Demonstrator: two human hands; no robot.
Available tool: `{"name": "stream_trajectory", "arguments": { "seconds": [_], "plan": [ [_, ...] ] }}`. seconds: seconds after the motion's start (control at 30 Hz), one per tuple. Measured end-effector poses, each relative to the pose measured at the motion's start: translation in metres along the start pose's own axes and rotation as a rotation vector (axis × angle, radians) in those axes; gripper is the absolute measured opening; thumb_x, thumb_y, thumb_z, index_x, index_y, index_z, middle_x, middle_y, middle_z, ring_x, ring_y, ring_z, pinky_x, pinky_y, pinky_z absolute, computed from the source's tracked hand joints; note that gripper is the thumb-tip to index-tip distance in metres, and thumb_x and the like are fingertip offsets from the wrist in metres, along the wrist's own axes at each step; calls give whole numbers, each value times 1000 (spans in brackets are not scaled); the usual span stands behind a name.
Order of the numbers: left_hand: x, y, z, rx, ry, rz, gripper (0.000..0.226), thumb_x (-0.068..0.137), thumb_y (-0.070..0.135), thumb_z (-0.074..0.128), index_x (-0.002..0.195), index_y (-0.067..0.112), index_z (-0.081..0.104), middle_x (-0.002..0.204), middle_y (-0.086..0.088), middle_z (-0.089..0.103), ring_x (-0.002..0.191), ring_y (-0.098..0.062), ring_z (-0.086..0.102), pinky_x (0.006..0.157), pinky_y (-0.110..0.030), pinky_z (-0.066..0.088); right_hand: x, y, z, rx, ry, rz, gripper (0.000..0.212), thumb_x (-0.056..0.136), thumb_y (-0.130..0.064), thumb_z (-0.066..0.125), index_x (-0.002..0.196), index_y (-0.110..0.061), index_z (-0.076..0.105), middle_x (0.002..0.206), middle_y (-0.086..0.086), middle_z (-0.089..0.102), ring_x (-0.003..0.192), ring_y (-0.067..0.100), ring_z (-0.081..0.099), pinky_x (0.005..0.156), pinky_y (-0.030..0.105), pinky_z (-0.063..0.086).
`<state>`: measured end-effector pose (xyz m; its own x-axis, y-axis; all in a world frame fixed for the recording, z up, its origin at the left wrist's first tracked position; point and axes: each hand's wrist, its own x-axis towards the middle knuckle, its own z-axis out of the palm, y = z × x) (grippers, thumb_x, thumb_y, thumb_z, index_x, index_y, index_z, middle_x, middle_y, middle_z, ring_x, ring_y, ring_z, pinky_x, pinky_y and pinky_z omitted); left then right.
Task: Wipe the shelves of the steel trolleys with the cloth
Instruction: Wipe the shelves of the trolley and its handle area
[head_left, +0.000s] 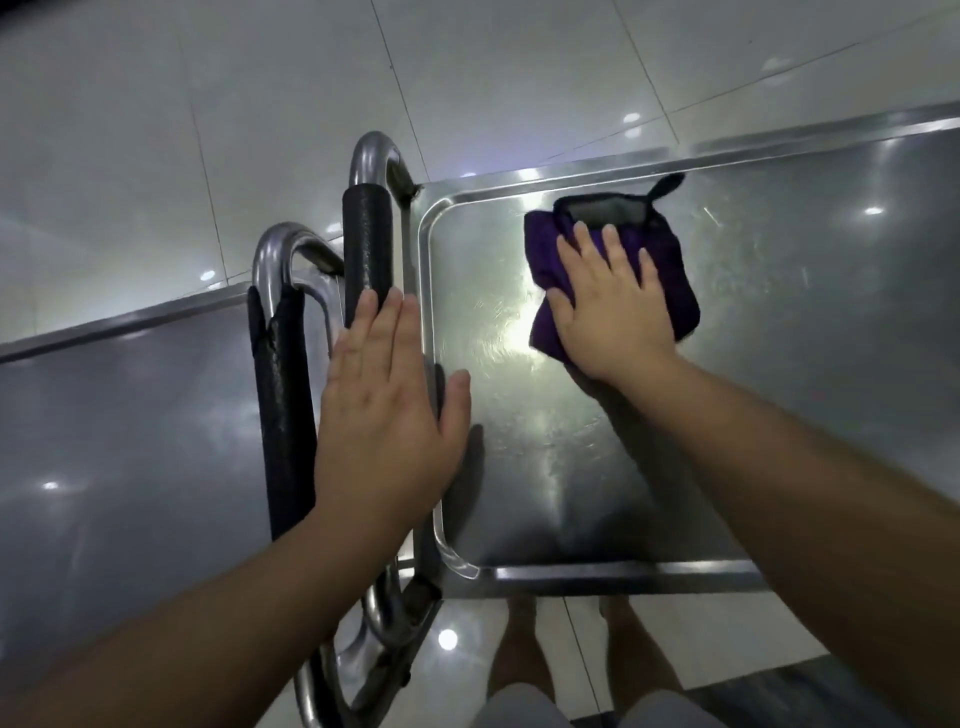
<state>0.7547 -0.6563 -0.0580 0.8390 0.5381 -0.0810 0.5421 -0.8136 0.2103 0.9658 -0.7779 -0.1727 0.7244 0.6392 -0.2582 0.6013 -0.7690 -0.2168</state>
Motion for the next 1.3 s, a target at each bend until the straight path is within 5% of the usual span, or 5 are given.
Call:
{"name": "stream_trajectory", "arguments": {
  "seconds": [0.3, 0.5, 0.83, 1.1, 1.3],
  "plan": [
    [-2, -1, -1, -26, -3, 17, 72, 107, 49, 35, 165, 8, 22, 173, -8, 20, 162, -17, 1, 131, -47, 9, -248, -18, 82, -49, -135, -388, 59, 107, -51, 28, 162, -31, 31, 172, -8, 18, 160, 20, 11, 122, 55, 19],
    [-2, 0, -2, -45, -1, 2, 73, 106, 50, 36, 166, 11, 21, 174, -5, 19, 162, -14, 1, 131, -45, 10, -119, -46, 52, -8, 12, -325, 57, 106, -44, 36, 161, -28, 36, 169, -5, 27, 158, 20, 17, 126, 53, 18],
    [1, -2, -4, -46, -31, 5, 74, 103, 43, 38, 167, 13, 17, 175, -3, 16, 161, -12, -4, 132, -40, 1, 82, -95, 7, 11, -17, -9, 62, 107, -46, 16, 166, -30, 7, 174, -6, -3, 160, 23, -6, 127, 55, 0],
    [2, 0, -5, -48, -40, 9, 70, 102, 34, 37, 166, 10, 20, 174, -4, 16, 162, -13, -3, 132, -43, 3, -126, -110, 62, 89, -66, -317, 73, 99, -49, 44, 164, -31, 19, 172, -7, 16, 160, 21, 2, 126, 56, 12],
    [0, -2, -6, -65, -44, 18, 70, 101, 32, 34, 166, 9, 21, 174, -5, 18, 162, -13, -3, 131, -43, 3, -246, -86, 89, 44, -153, -485, 49, 103, -45, 43, 150, -32, 51, 168, -8, 31, 159, 19, 16, 120, 54, 24]
  ]
}}
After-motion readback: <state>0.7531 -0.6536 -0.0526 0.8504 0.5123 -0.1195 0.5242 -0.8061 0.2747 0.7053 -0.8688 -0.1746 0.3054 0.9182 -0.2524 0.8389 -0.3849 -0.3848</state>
